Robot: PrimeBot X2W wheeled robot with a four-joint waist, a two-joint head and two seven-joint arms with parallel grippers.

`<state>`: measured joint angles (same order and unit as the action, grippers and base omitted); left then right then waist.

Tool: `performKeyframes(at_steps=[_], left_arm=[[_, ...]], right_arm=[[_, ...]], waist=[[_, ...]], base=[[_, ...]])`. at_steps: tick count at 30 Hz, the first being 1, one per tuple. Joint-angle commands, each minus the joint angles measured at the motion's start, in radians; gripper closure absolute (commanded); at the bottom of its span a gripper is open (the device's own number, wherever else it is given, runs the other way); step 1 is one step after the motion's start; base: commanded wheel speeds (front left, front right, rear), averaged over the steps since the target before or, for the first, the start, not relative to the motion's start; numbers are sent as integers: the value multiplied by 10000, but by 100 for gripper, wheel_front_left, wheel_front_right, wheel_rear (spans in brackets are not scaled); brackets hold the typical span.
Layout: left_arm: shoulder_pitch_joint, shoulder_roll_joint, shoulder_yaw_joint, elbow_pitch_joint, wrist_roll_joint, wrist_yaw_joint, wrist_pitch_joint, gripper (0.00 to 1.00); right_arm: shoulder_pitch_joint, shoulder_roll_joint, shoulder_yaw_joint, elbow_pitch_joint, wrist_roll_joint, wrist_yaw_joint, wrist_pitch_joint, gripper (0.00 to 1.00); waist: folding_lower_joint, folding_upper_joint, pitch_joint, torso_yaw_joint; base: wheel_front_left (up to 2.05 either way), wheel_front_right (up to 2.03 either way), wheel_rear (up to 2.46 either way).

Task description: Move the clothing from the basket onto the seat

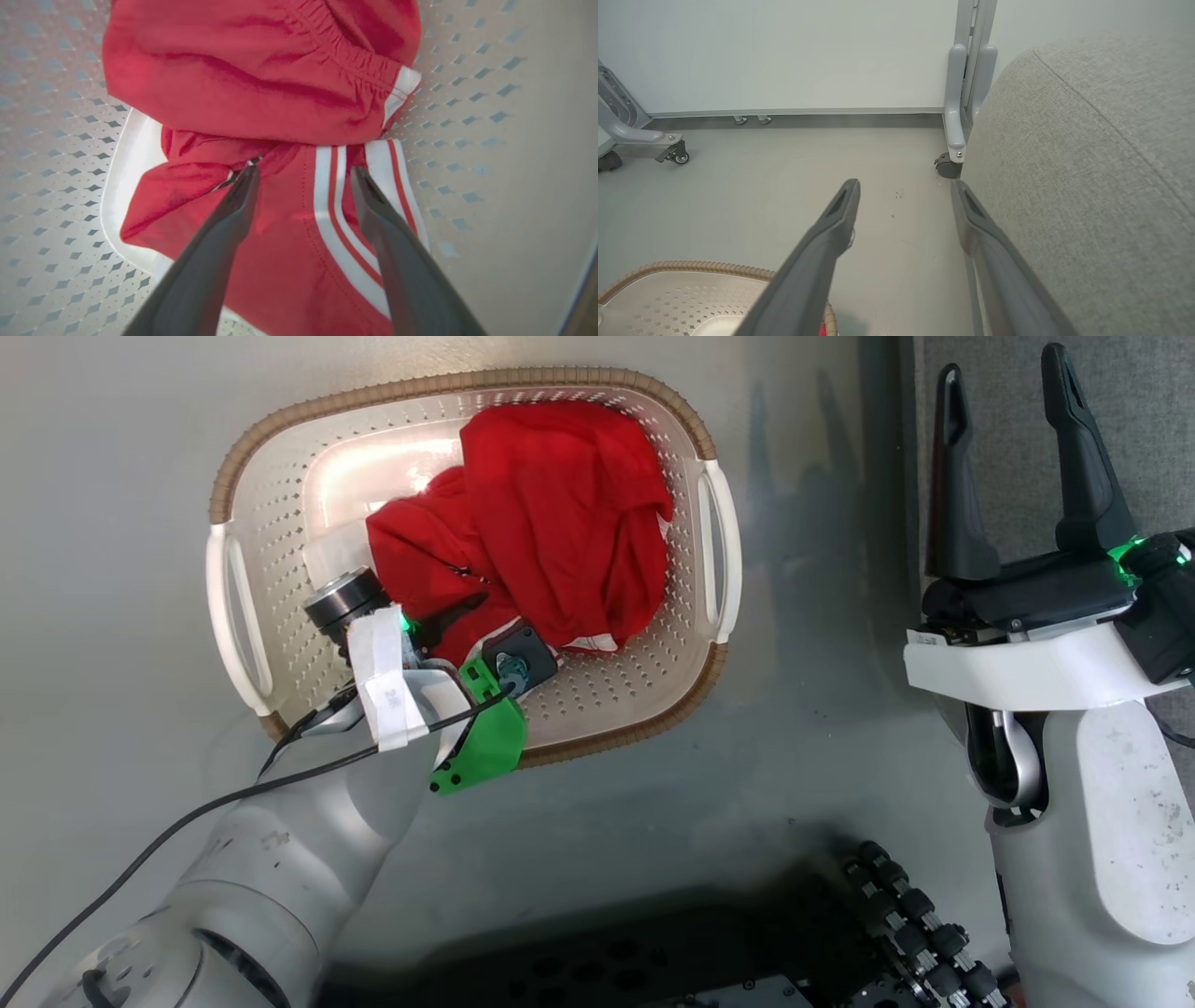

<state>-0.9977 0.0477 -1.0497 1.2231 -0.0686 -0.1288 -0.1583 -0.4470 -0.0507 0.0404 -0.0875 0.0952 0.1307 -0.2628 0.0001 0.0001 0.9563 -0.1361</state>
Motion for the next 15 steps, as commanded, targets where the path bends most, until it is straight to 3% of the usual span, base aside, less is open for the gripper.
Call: performKeyframes(at_steps=[1, 12, 15], left_arm=[[-183, 51, -29, 57, -134, 18, 65, 0], [-708, 143, -522, 500, 63, 175, 617, 0], [-832, 181, -569, 560, 68, 294, 761, 0]], right_arm=[[-115, -8, 16, -9, 61, 1, -31, 0], [-237, -1, 203, -94, 367, 1, -31, 0], [-285, -12, 21, -115, 973, 1, -31, 0]], waist=[[-1, -1, 146, -91], [-1, -1, 724, -260], [-1, -1, 897, -255]], base=[[0, 0, 0], [0, 0, 0], [0, 0, 0]])
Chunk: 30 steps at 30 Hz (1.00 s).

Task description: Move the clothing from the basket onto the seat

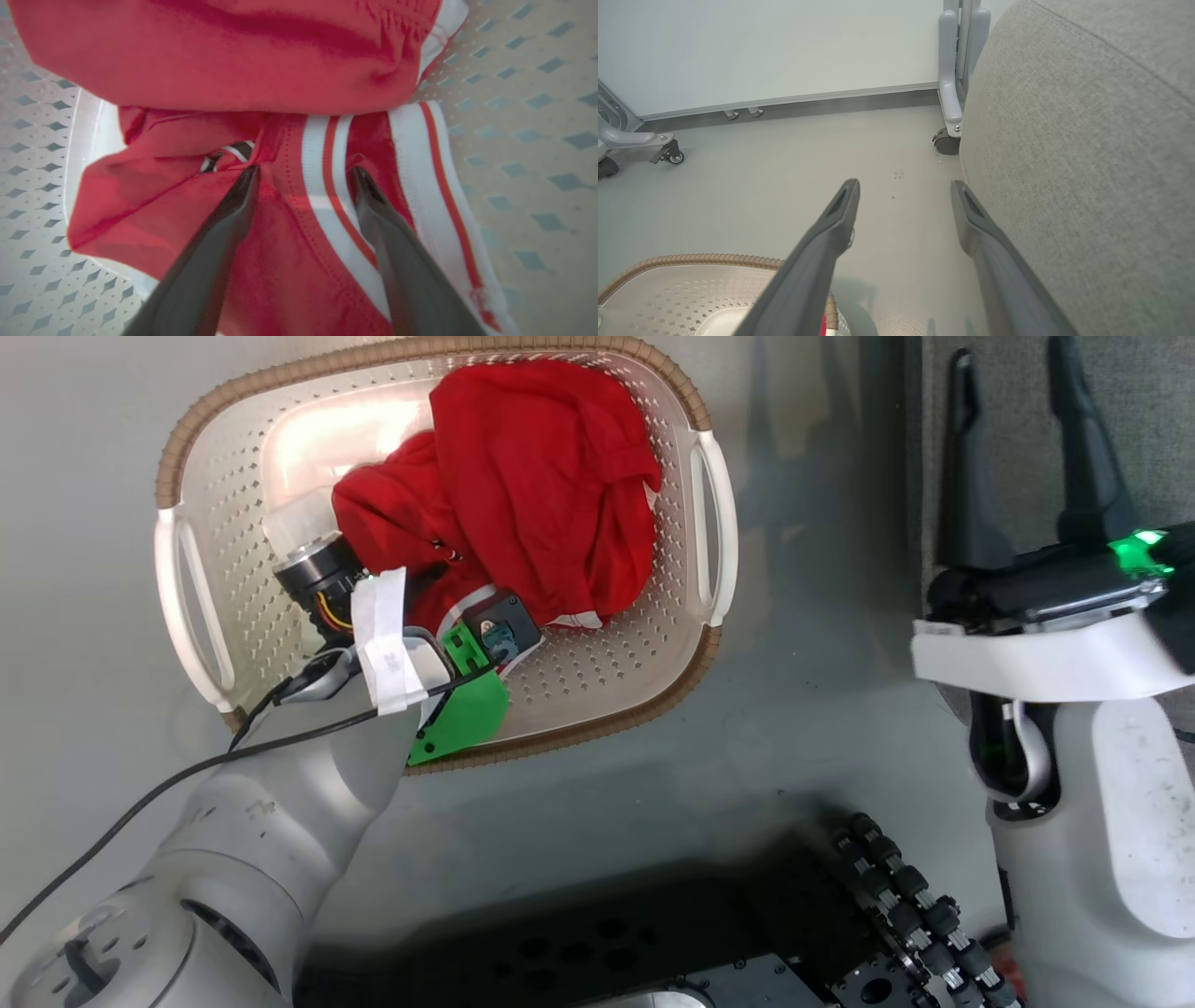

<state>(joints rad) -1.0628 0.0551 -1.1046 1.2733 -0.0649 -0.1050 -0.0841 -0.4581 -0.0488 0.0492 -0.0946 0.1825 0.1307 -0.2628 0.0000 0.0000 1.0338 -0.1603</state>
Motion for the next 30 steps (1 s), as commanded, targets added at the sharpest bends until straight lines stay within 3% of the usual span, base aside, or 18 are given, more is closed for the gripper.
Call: performKeyframes(at_steps=[1, 10, 11, 12, 13, 21, 30], left_arm=[[-253, 129, 1, 67, -3, 155, 0, 0], [-403, 274, 313, 119, -435, 693, -218, 0], [-407, 269, 353, 122, -517, 688, -233, 4], [-438, 261, 370, 121, -532, 720, -358, 64], [-476, 252, 360, 119, -539, 776, -484, 100], [-115, 177, 233, 130, -664, 844, -1058, 100], [754, 100, 592, -198, -1231, 1220, -1759, 100]], right_arm=[[-201, -25, -119, -67, 326, 1, -31, 0], [-43, -27, -279, -216, 539, -1, -31, 0], [-23, -30, -286, -220, 482, -6, -31, 0], [-22, -30, -288, -224, 460, -7, -31, 0], [-20, -33, -342, -208, 568, -9, -31, 0], [43, -54, -434, -15, 812, -13, -31, 0], [323, -29, -180, 377, 773, -7, -31, 0]], waist=[[0, 0, 198, -20], [0, 0, 539, -201], [0, 0, 552, -212], [0, 0, 561, -220], [0, 0, 561, -235], [0, 0, 115, -320], [0, 0, -1545, -272]], base=[[0, 0, 0], [0, 0, 0], [0, 0, 0], [0, 0, 0], [0, 0, 0], [0, 0, 0], [0, 0, 0]])
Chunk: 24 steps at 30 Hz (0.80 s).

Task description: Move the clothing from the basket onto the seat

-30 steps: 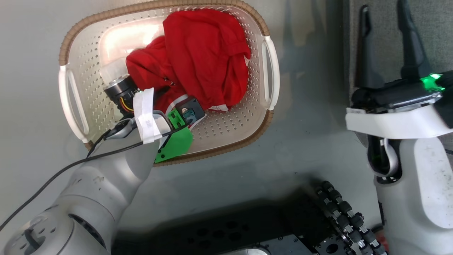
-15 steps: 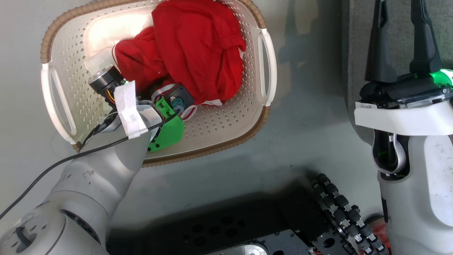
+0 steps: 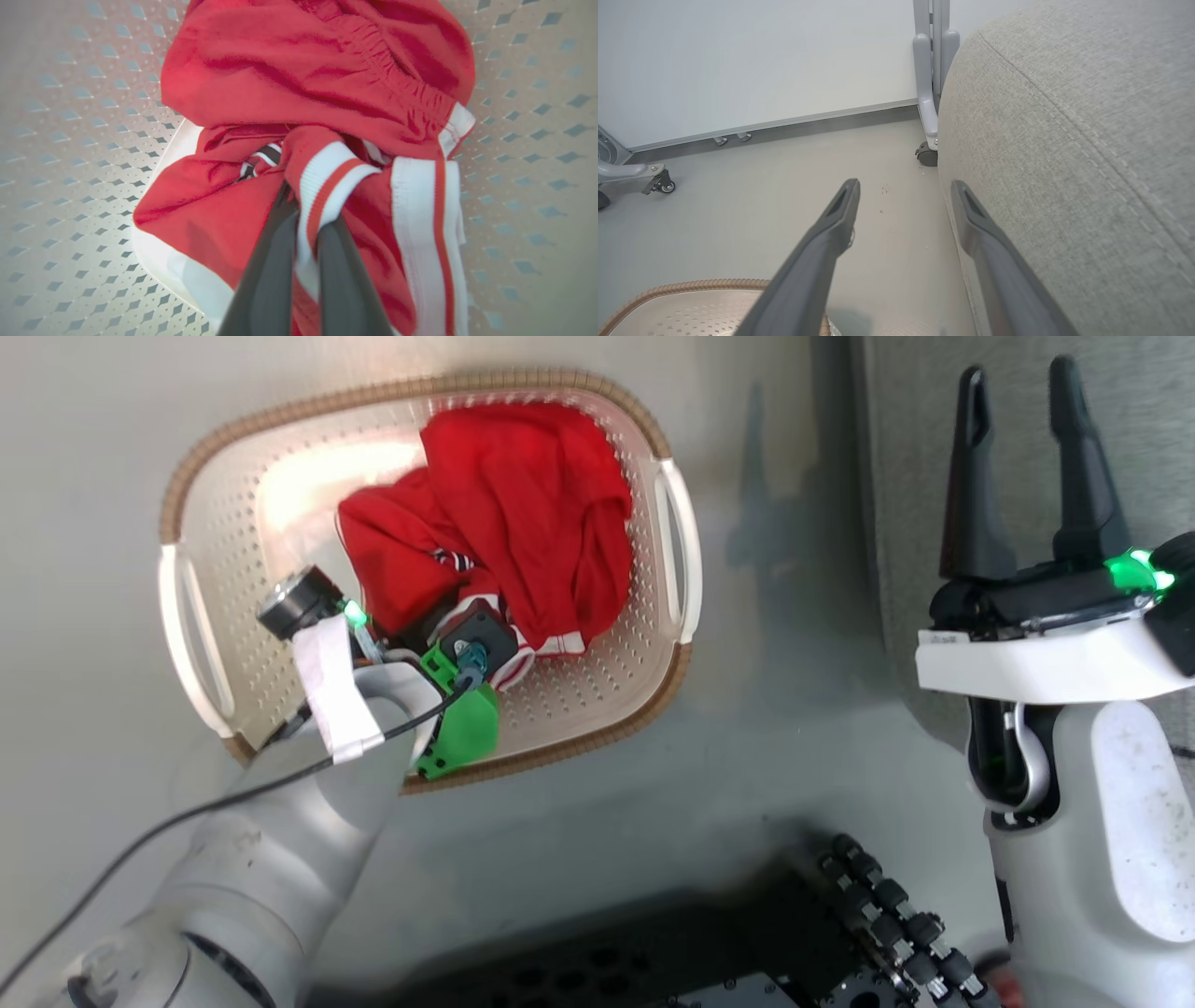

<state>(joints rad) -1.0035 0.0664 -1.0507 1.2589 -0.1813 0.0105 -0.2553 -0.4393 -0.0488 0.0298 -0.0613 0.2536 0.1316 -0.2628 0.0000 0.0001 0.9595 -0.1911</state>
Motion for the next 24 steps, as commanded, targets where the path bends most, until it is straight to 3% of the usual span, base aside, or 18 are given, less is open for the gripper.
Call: performKeyframes(at_steps=[1, 7, 14, 24], left_arm=[[319, 6, 194, -163, -251, 103, -81, 100], [1396, 555, 1181, -2038, -996, 521, -100, 100], [3243, 1207, 2273, -4578, -1038, 900, -105, 100], [5444, 1211, 3921, -6924, -693, 1060, -106, 100]], right_arm=[[182, -29, 35, 81, 63, -17, -31, 0], [583, -34, 334, 331, -287, -17, -31, 0], [1360, -32, 466, 611, -596, -15, -31, 0], [2471, -98, 798, 1092, -787, -15, -31, 0]], waist=[[0, -1, -1066, 53], [0, -1, -2563, 112], [0, -1, -4514, 363], [0, -1, -6830, 861]], base=[[0, 0, 0], [0, 0, 0], [0, 0, 0], [0, 0, 0]])
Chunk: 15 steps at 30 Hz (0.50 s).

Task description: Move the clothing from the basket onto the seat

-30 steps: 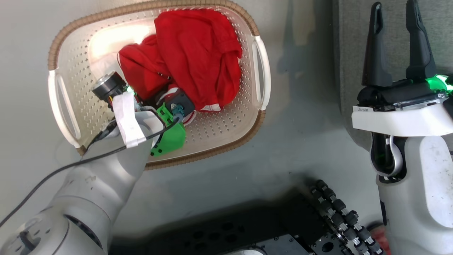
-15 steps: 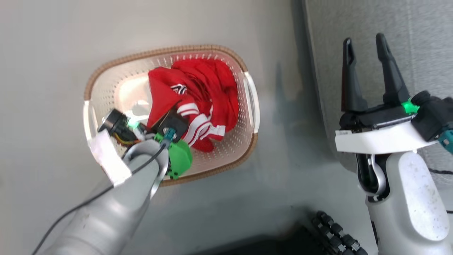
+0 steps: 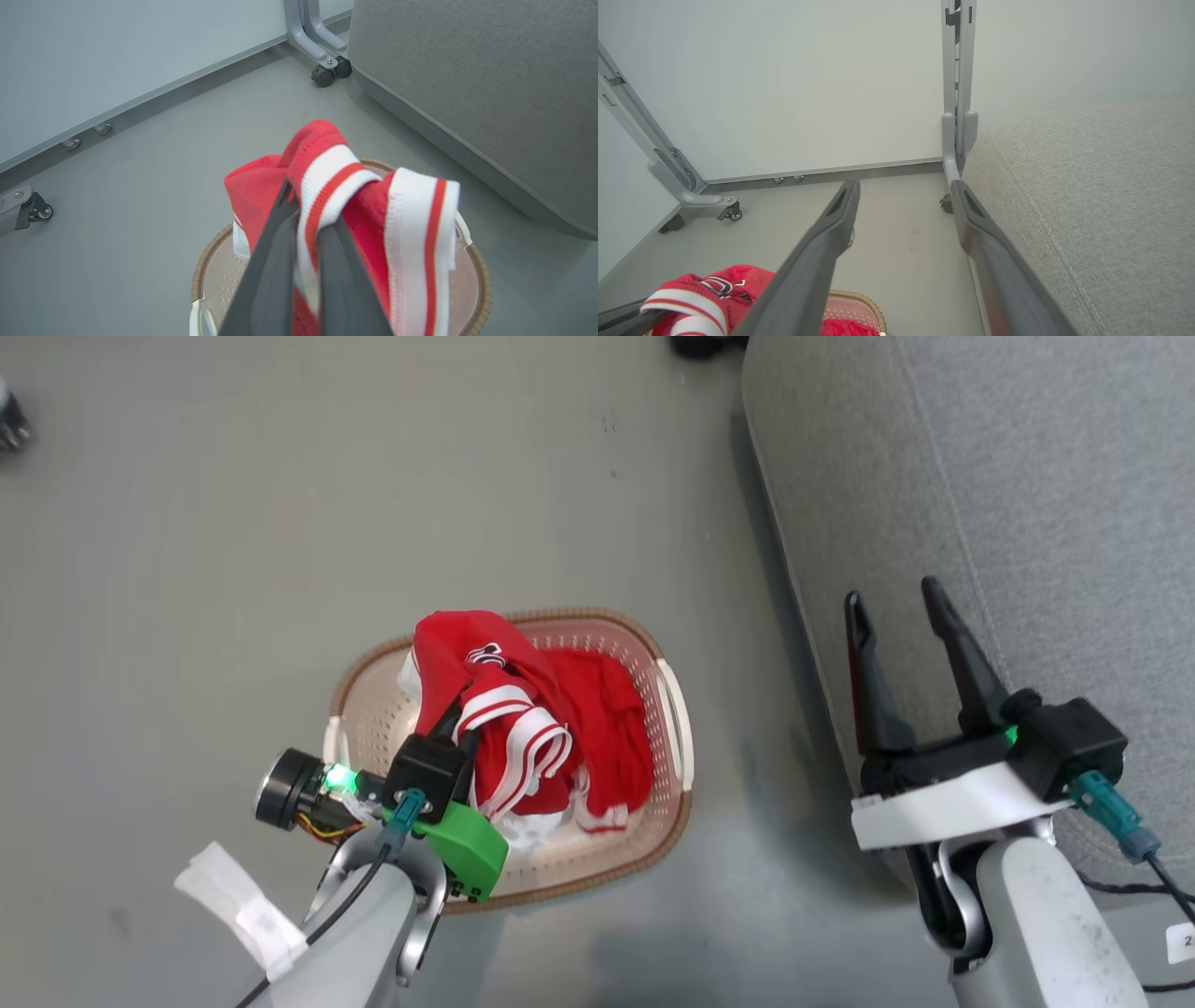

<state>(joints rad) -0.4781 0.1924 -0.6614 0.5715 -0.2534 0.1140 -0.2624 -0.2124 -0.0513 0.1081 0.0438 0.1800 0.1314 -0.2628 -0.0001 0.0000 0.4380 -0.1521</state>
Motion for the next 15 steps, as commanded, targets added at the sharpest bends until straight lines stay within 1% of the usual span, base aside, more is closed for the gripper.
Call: performKeyframes(at_steps=[1, 8, 15], left_arm=[[322, -67, 122, -174, 63, 13, -34, 100], [1601, -374, 1353, -1597, 495, -83, -36, 100], [2166, -620, 2166, -2819, 980, -462, -35, 100]], right_arm=[[277, -98, 58, 88, -71, -13, -31, 0], [1214, -199, 324, 498, -97, -13, -31, 0], [1787, -272, 616, 783, 29, -13, -31, 0]], waist=[[1, 0, -1758, 501], [1, 0, -3230, 773], [1, 0, -4047, 829]], base=[[0, 0, 0], [0, 0, 0], [0, 0, 0]])
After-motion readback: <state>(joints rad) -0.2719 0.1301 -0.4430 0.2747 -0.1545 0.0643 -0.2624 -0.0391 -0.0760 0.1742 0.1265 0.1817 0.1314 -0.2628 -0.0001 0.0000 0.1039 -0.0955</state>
